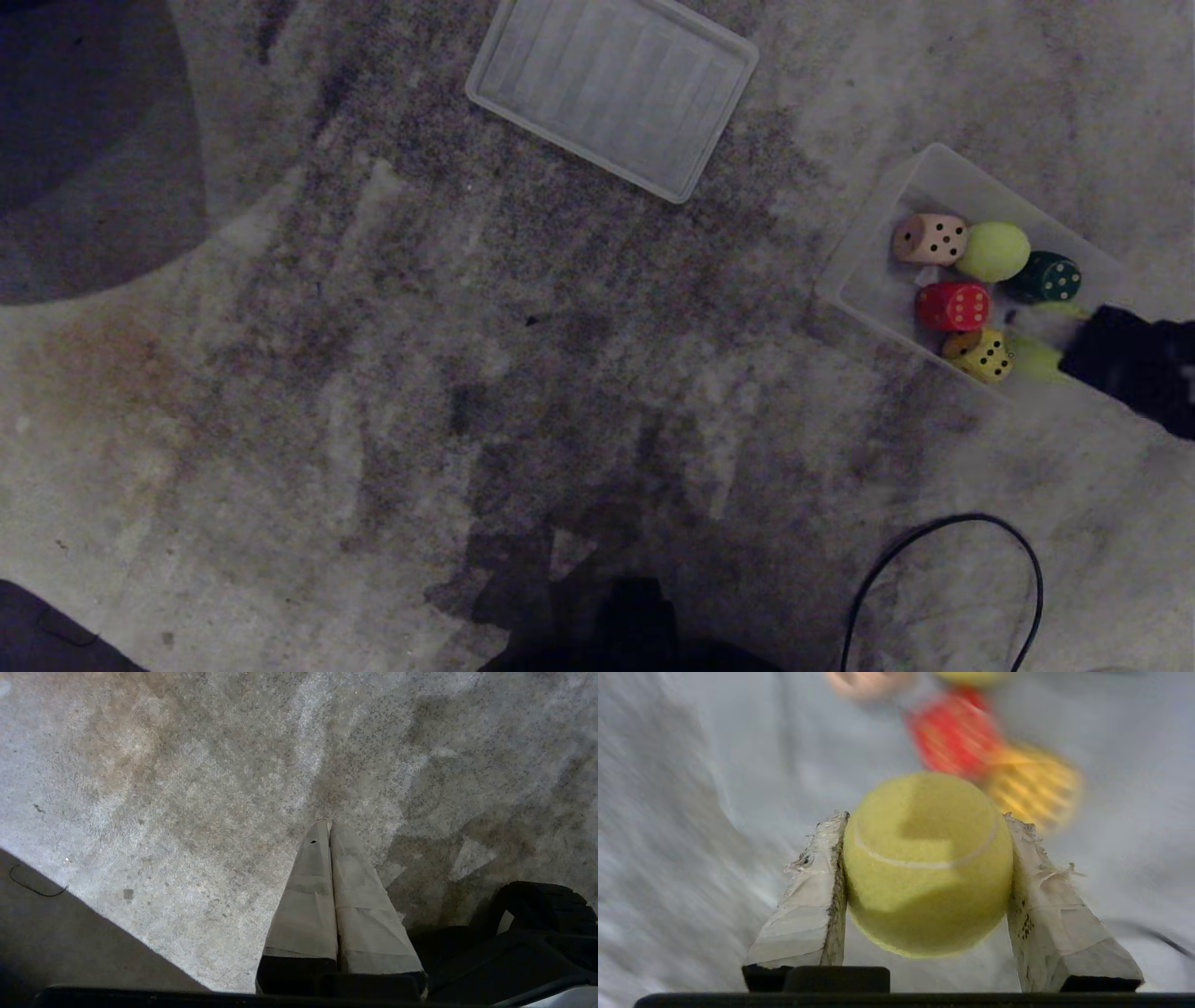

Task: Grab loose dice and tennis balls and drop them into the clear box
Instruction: Put the ball in the box

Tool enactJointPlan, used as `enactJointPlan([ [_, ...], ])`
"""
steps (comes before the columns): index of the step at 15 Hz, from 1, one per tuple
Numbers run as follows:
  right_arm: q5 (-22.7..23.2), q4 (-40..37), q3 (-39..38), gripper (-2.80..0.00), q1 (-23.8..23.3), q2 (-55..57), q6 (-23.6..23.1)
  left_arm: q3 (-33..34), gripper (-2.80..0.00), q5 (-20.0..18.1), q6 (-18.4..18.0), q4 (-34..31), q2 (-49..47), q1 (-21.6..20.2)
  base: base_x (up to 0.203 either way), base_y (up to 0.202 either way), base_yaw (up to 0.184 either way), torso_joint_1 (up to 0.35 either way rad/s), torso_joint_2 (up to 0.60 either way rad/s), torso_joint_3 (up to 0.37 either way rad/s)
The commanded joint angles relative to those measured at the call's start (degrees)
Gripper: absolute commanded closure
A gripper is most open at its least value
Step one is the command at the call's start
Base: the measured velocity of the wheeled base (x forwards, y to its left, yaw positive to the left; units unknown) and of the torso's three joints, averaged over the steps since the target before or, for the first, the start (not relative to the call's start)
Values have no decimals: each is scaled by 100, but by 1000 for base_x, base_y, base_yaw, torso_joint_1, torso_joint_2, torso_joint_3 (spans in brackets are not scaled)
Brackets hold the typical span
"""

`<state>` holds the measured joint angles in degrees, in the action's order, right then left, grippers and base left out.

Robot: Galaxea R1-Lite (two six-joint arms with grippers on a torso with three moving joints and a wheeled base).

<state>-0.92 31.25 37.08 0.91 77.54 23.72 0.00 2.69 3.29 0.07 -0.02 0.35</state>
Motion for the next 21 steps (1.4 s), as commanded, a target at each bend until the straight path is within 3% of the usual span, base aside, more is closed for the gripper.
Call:
enactJointPlan([
  [1, 58, 678, 583, 0, 400, 1210, 206, 9, 0, 3, 5, 1, -6, 0, 0, 0, 0, 0, 0, 0],
  [5, 388, 1106, 782, 0, 804, 1620, 409, 9, 0, 3, 5, 1, -6, 0, 0, 0, 0, 0, 0, 0],
  [6, 391, 1138, 854, -280, 832, 1624, 440, 9, 0, 3, 5, 1, -6, 0, 0, 0, 0, 0, 0, 0],
  [13, 320, 1154, 693, -280, 767, 1158, 108, 9, 0, 3, 5, 1, -6, 0, 0, 0, 0, 0, 0, 0],
  [17, 342, 1124, 84, -280, 813, 119, 159, 9, 0, 3, 5, 1, -6, 0, 0, 0, 0, 0, 0, 0],
  [18, 366, 1111, -143, 0, 824, -219, 243, 9, 0, 3, 5, 1, -6, 0, 0, 0, 0, 0, 0, 0],
  [21, 503, 448, -896, 0, 830, -1452, 328, 9, 0, 3, 5, 1, -6, 0, 0, 0, 0, 0, 0, 0],
])
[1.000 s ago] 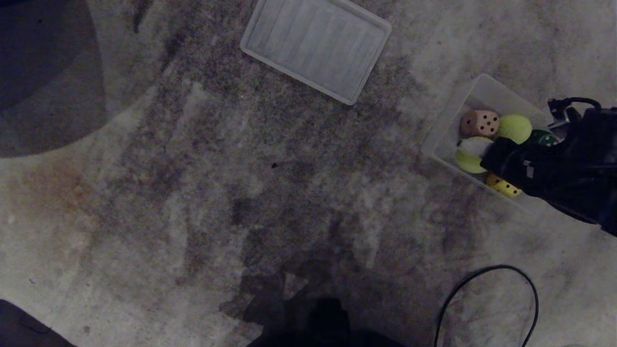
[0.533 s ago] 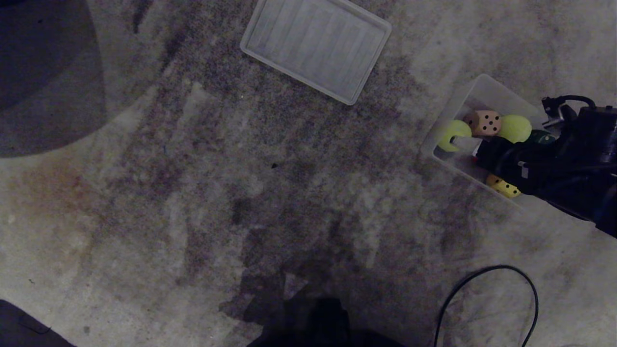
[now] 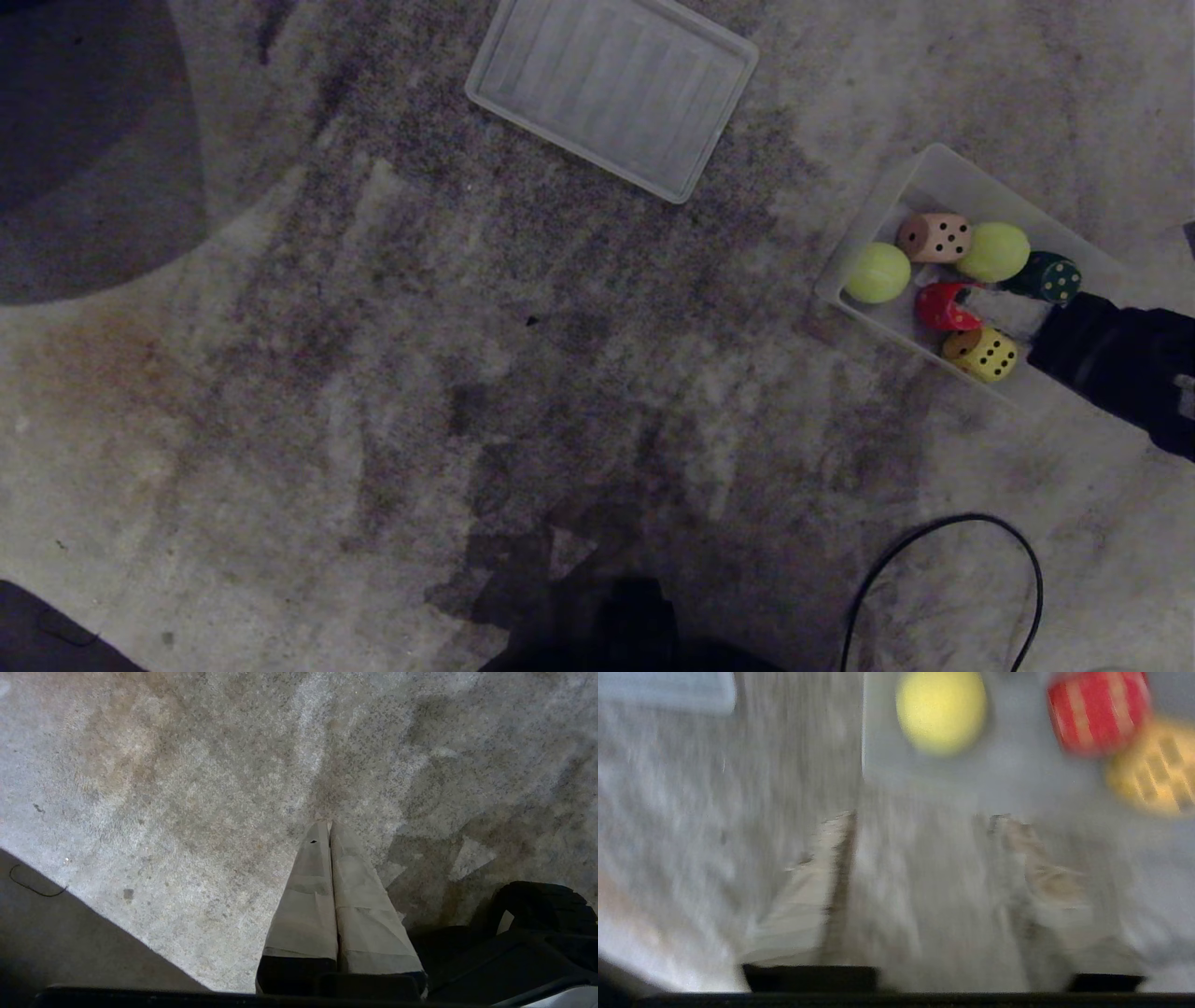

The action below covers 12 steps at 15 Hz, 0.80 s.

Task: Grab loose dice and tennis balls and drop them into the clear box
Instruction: Put the ball in the box, then close the lid

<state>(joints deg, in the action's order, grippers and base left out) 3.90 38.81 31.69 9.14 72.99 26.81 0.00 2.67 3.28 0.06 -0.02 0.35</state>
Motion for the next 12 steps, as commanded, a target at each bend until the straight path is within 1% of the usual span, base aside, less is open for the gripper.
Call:
enactJointPlan([
  [1, 37, -828, -595, 0, 0, -1503, 3, 9, 0, 5, 6, 3, -6, 0, 0, 0, 0, 0, 0, 0],
  [4, 58, -2508, -1188, 0, -137, -3248, -302, 9, 0, 5, 6, 3, -6, 0, 0, 0, 0, 0, 0, 0],
  [5, 59, -3122, -1384, 0, -293, -3885, -465, 9, 0, 5, 6, 3, -6, 0, 0, 0, 0, 0, 0, 0],
  [7, 58, -4013, -1780, 0, -629, -4804, -790, 9, 0, 5, 6, 3, -6, 0, 0, 0, 0, 0, 0, 0],
  [9, 39, -4443, -2205, 0, -859, -5594, -1212, 9, 0, 5, 6, 3, -6, 0, 0, 0, 0, 0, 0, 0],
  [12, 14, -4629, -2559, 0, -886, -6831, -1481, 9, 0, 5, 6, 3, -6, 0, 0, 0, 0, 0, 0, 0],
])
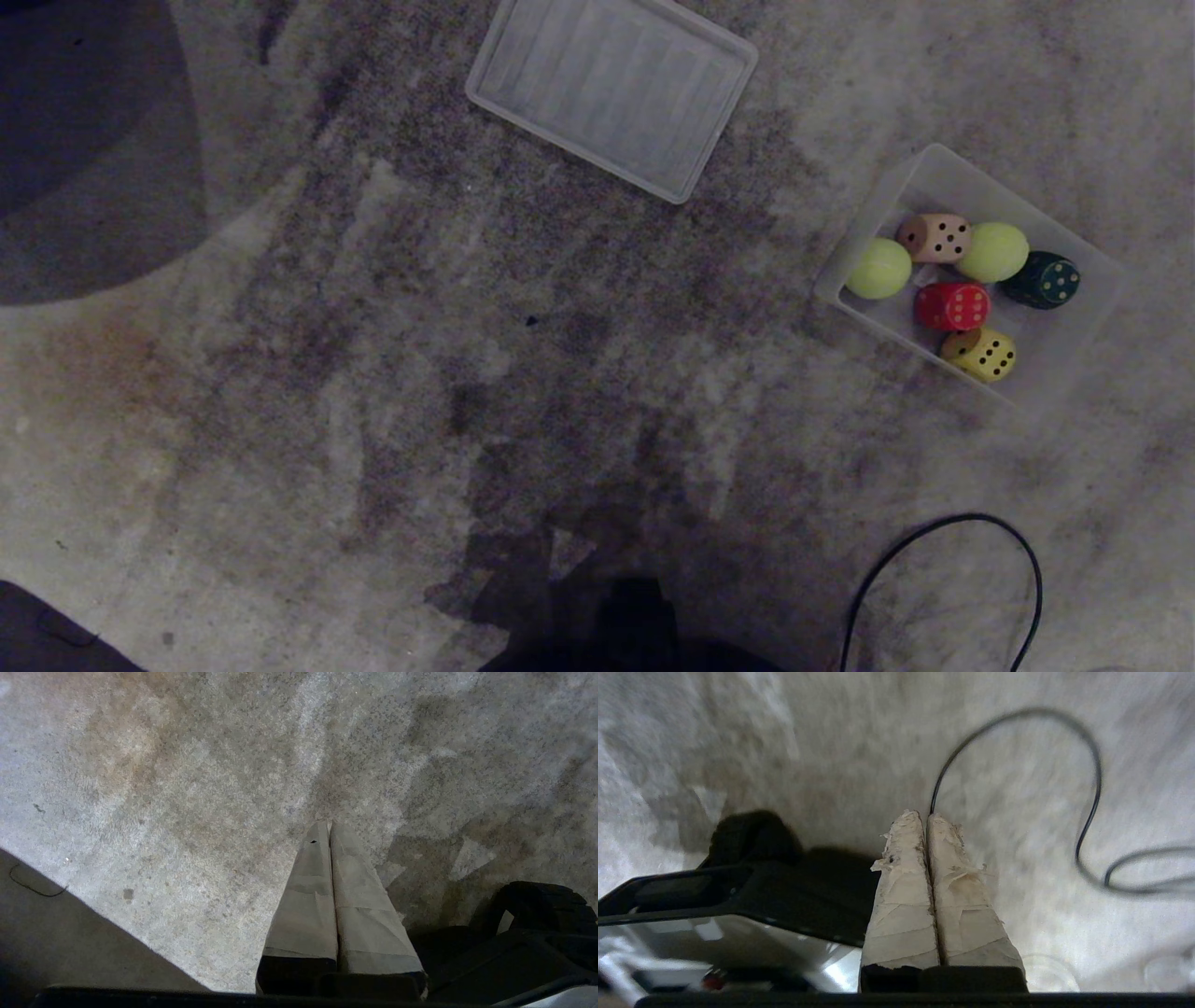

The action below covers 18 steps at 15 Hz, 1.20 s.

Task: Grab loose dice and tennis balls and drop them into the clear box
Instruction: Close the lid

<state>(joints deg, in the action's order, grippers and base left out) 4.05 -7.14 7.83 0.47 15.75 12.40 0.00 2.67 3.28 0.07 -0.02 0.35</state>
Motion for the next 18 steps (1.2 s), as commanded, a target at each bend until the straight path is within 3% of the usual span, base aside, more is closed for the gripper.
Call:
enactJointPlan([
  [1, -17, -43, -224, 0, -16, -1407, -119, 9, 0, 5, 6, 1, -6, 0, 0, 0, 0, 0, 0, 0],
  [4, -730, 46, -427, 0, -12, -1578, -691, 9, 0, 5, 6, 1, -6, 0, 0, 0, 0, 0, 0, 0],
  [7, -529, 108, -553, 0, -4, -1575, -789, 9, 0, 5, 6, 1, -6, 0, 0, 0, 0, 0, 0, 0],
  [18, -531, 134, -563, 0, -12, -1575, -774, 9, 0, 14, -3, -7, -6, 0, 0, 0, 0, 0, 0, 0],
])
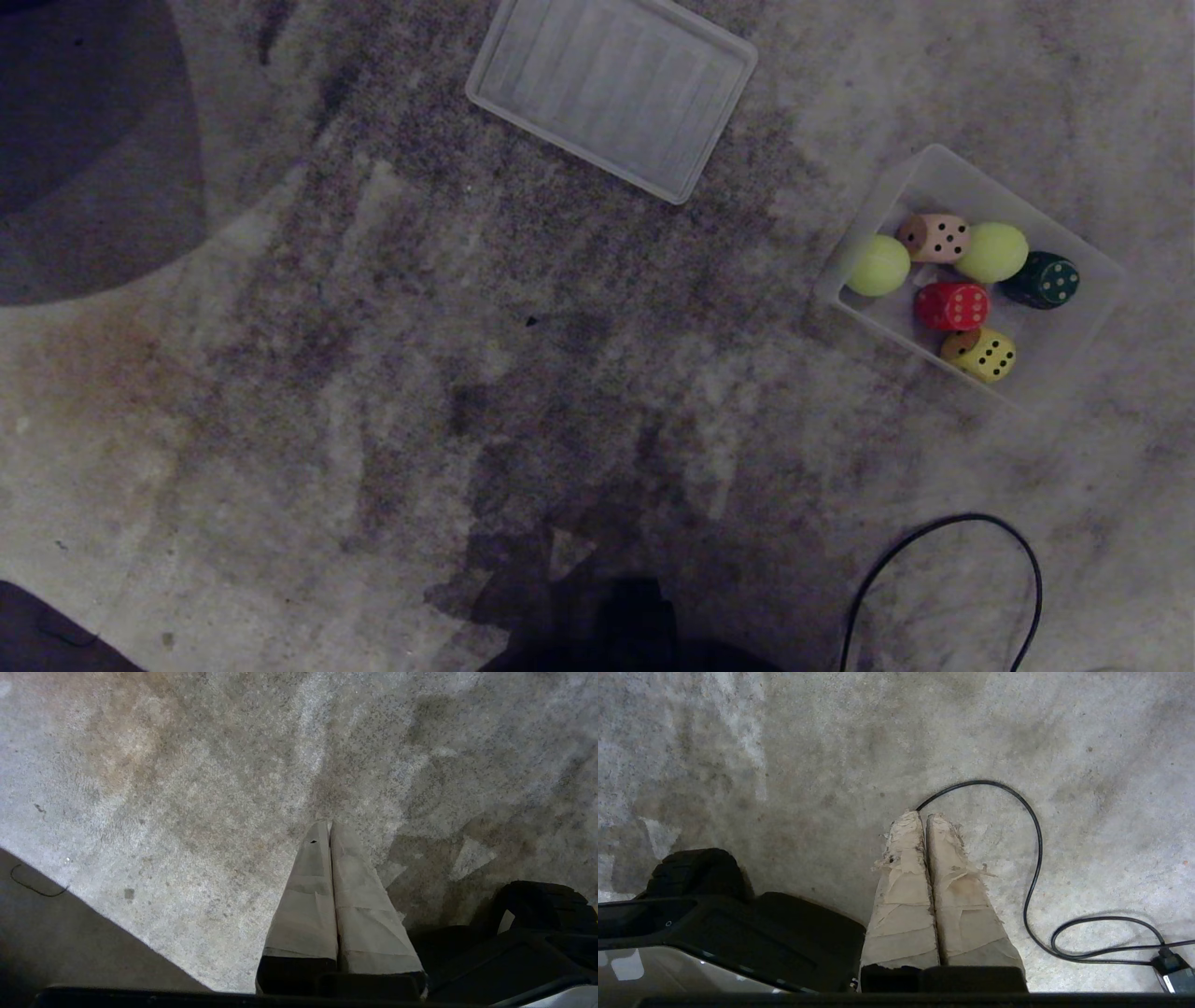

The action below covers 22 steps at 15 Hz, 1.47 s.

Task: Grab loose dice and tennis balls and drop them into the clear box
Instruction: Close the lid

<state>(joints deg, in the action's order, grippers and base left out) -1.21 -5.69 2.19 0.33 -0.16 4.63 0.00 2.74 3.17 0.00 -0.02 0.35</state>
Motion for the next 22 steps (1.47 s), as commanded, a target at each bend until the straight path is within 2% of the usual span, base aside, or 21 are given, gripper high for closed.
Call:
enactJointPlan([
  [1, -11, -11, 0, 0, 2, 16, 3, 9, 0, -2, -1, 0, -6, 0, 0, 0, 0, 0, 0, 0],
  [8, -2, -11, 0, 0, 2, 16, -24, 9, 0, 60, 184, 18, -6, 0, 0, 0, 0, 2, 1, 41],
  [22, -2, -11, 0, 0, 7, 16, -24, 9, 0, 51, 184, 18, -6, 0, 0, 0, 0, 2, 3, 203],
])
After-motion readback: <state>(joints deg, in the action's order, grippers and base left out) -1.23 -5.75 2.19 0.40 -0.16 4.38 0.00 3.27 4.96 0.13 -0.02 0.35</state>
